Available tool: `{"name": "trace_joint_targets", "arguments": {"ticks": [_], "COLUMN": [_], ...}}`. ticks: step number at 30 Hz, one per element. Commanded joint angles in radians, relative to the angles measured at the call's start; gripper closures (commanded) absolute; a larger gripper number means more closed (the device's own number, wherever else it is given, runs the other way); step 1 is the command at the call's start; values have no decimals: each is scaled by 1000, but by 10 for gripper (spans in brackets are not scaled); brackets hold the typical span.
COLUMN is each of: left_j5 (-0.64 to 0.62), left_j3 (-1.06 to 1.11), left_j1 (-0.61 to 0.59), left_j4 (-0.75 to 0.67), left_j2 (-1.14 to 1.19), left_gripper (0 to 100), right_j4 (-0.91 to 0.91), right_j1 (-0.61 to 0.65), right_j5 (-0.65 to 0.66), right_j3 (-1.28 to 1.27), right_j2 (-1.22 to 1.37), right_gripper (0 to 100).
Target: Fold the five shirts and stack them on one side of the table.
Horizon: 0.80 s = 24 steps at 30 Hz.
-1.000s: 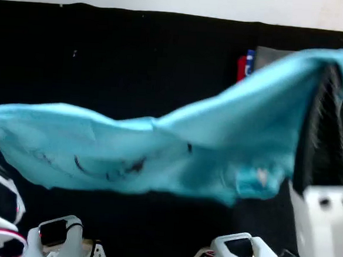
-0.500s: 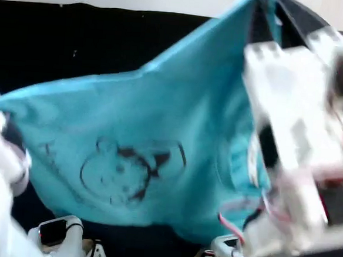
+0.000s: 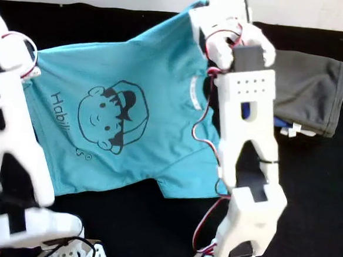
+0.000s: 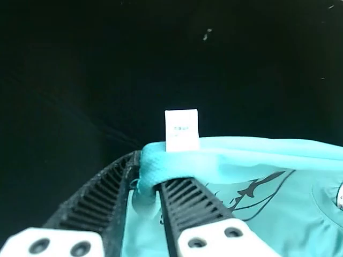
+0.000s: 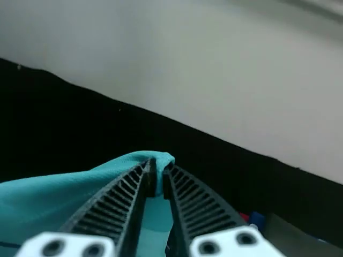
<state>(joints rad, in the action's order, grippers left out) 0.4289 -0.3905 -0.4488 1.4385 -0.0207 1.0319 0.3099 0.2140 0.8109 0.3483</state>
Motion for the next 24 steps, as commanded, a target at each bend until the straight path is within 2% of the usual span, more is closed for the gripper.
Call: {"name": "trace_joint_targets", "arguments": {"ticks": [1, 9, 13, 20, 24], "left_j5": [11, 11, 11, 11, 14], "left_j3": [-111, -242, -240, -243, -245], "left_j1": [-4, -35, -36, -25, -27], "left_j4": [-20, -12, -6, 124, 252], "left_j2": [119, 381, 446, 483, 481], "left_gripper": [992, 992, 992, 992, 992], "right_j4": [-31, -25, 50, 186, 328], "right_j1": [-5, -5, -4, -4, -7], "right_j5": [-8, -8, -8, -8, -8], "right_j3": [8, 1, 2, 8, 28], "right_j2": [48, 142, 193, 245, 242], "right_gripper": [991, 991, 991, 991, 991]}}
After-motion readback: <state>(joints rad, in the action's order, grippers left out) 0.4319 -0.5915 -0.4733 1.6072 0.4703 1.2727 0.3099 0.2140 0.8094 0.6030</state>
